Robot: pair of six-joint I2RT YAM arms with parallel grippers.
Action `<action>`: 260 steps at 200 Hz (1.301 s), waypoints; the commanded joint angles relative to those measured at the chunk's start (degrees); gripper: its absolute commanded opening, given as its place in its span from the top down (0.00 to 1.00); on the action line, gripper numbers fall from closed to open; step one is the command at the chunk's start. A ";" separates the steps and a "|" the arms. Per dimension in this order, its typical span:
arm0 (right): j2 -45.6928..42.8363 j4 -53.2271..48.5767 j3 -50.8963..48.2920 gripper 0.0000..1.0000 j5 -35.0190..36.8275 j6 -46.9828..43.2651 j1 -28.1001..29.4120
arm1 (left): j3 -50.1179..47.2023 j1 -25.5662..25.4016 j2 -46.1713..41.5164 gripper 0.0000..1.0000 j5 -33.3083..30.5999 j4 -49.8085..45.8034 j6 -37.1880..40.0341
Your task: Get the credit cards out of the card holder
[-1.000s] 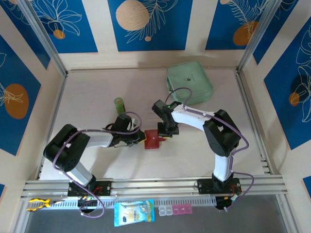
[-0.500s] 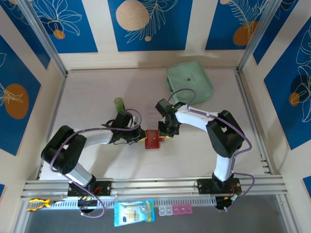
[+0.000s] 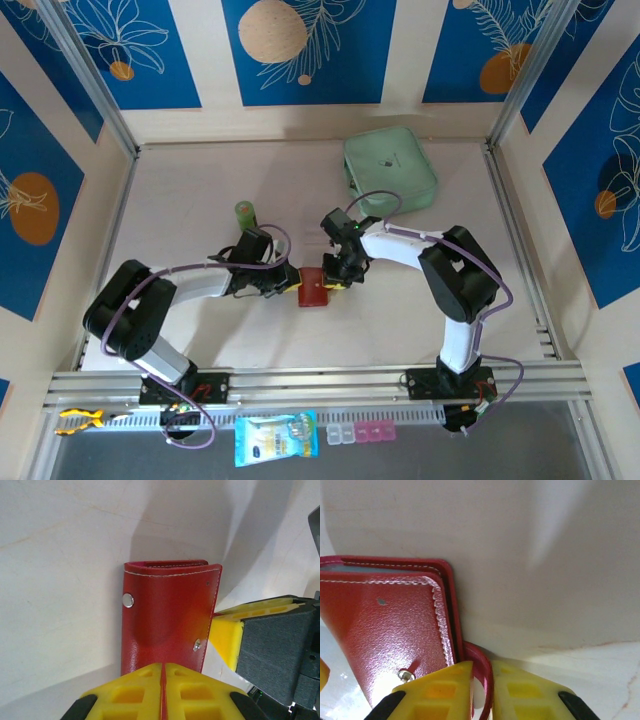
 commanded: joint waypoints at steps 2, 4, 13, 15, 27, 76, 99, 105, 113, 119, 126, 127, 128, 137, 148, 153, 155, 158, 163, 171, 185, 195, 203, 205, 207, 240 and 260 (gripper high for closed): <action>0.95 0.92 -1.04 0.83 -2.20 0.88 -0.13 | 1.58 0.17 -1.27 0.89 -0.24 -0.36 0.69; 0.96 0.92 -1.06 0.82 -2.13 0.86 -0.13 | 1.54 0.08 -1.30 0.89 -0.30 -0.30 0.67; 1.19 0.83 -1.15 0.82 -1.82 0.85 -0.13 | 1.45 0.12 -1.53 0.89 -0.52 -0.29 0.76; 1.22 0.77 -1.15 0.82 -1.73 0.94 -0.13 | 1.45 0.12 -1.57 0.89 -0.57 -0.28 0.75; 1.49 0.48 -1.07 0.83 -1.24 0.97 -0.13 | 1.27 0.09 -1.83 0.89 -0.70 -0.08 0.78; -0.61 0.69 -1.44 0.91 -0.47 0.62 0.04 | 0.53 0.15 -3.37 0.88 -2.00 0.37 1.18; -2.45 -0.89 -1.31 0.94 0.41 -0.30 -0.43 | -0.11 0.42 -4.59 0.82 -3.20 0.49 1.71; -2.88 -1.36 -1.24 0.94 0.57 -0.64 -0.62 | -0.28 0.47 -4.87 0.82 -3.24 0.74 1.73; -3.39 -2.01 -1.24 0.95 0.70 -1.27 -0.91 | -0.48 0.52 -5.27 0.81 -3.38 0.95 1.80; -3.82 -2.63 -1.16 0.96 0.70 -1.89 -1.14 | -0.65 0.60 -5.59 0.80 -3.59 1.03 1.95; -4.31 -3.34 -1.00 0.96 0.87 -2.74 -1.32 | -0.80 0.79 -5.99 0.78 -3.75 1.04 2.06; -4.39 -3.54 -0.99 0.96 0.87 -2.95 -1.34 | -0.82 0.82 -6.02 0.78 -3.76 1.04 2.11; -4.44 -3.64 -0.94 0.96 0.92 -3.10 -1.35 | -0.87 0.83 -6.04 0.78 -3.77 1.04 2.09; -4.98 -4.84 -0.51 0.97 0.96 -4.44 -1.46 | -0.93 0.93 -6.46 0.77 -4.11 0.86 2.33; -5.58 -6.68 0.09 0.98 1.35 -5.93 -1.54 | -0.93 1.33 -6.97 0.76 -4.51 0.33 2.68; -5.83 -7.48 0.45 0.98 1.58 -6.39 -1.58 | -0.84 1.44 -7.16 0.76 -4.71 -0.02 2.91; -6.03 -7.70 0.50 0.98 1.65 -6.63 -1.57 | -0.84 1.46 -7.24 0.76 -4.80 -0.15 3.03; -6.19 -8.11 0.67 0.98 1.67 -6.94 -1.53 | -0.84 1.54 -7.29 0.76 -4.90 -0.33 3.16; -6.55 -8.70 0.88 0.99 1.67 -7.45 -1.54 | -0.75 1.68 -7.54 0.76 -5.07 -0.60 3.33; -7.12 -9.40 1.20 0.99 1.50 -8.09 -1.54 | -0.75 1.94 -7.77 0.75 -5.18 -1.00 3.70; -8.02 -10.73 1.88 0.99 1.41 -8.70 -1.54 | -0.75 2.53 -8.09 0.75 -5.21 -1.71 4.30; -8.74 -11.43 2.46 0.99 1.30 -8.74 -1.55 | -0.75 2.98 -8.39 0.75 -5.28 -2.34 4.53; -9.35 -11.74 2.85 0.99 0.87 -8.65 -1.41 | -0.88 3.37 -8.68 0.75 -5.19 -2.71 4.70; -9.43 -11.82 2.97 0.99 0.74 -8.60 -1.37 | -0.92 3.46 -8.76 0.75 -5.18 -2.77 4.71; -9.54 -11.86 3.08 0.99 0.60 -8.57 -1.37 | -0.97 3.61 -8.89 0.75 -5.18 -2.81 4.75; -10.02 -13.48 6.18 0.99 0.48 -7.84 -0.05 | -2.13 5.53 -11.19 0.74 -5.27 -3.49 5.32; -9.32 -13.56 7.74 1.00 0.27 -5.63 0.72 | -2.55 7.04 -12.70 0.73 -4.93 -4.43 6.20</action>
